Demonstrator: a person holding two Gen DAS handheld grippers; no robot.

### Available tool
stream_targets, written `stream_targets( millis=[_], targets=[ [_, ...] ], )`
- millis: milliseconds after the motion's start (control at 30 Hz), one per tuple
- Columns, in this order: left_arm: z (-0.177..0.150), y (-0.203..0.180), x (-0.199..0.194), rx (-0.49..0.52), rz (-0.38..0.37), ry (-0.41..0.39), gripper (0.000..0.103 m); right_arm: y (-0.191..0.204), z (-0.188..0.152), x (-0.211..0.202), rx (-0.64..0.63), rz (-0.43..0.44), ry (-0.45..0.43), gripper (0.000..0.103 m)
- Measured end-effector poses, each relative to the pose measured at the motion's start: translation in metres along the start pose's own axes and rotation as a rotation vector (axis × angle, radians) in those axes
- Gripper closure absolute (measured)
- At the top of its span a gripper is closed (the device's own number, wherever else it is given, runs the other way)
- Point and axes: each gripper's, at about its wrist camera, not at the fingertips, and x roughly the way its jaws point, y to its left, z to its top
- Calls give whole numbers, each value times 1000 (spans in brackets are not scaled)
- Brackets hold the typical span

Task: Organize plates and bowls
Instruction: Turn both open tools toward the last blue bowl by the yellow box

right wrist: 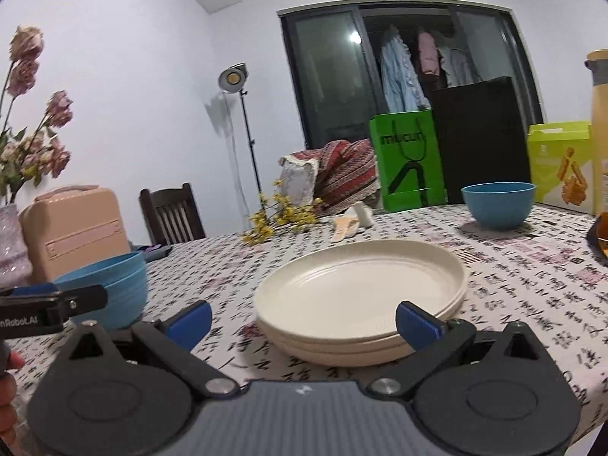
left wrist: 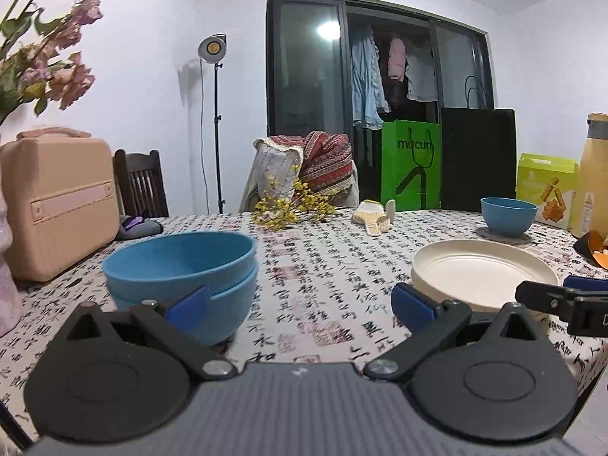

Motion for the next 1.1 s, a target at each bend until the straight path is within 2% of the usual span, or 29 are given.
stream_targets(
  millis=[433, 1100],
  targets=[
    [21, -35, 22, 10, -57, -42, 0, -39, 23, 10, 24, -77, -43, 0],
    [65, -84, 76, -34, -112, -50, 0, -94, 66, 37, 71, -124, -104, 0]
  ],
)
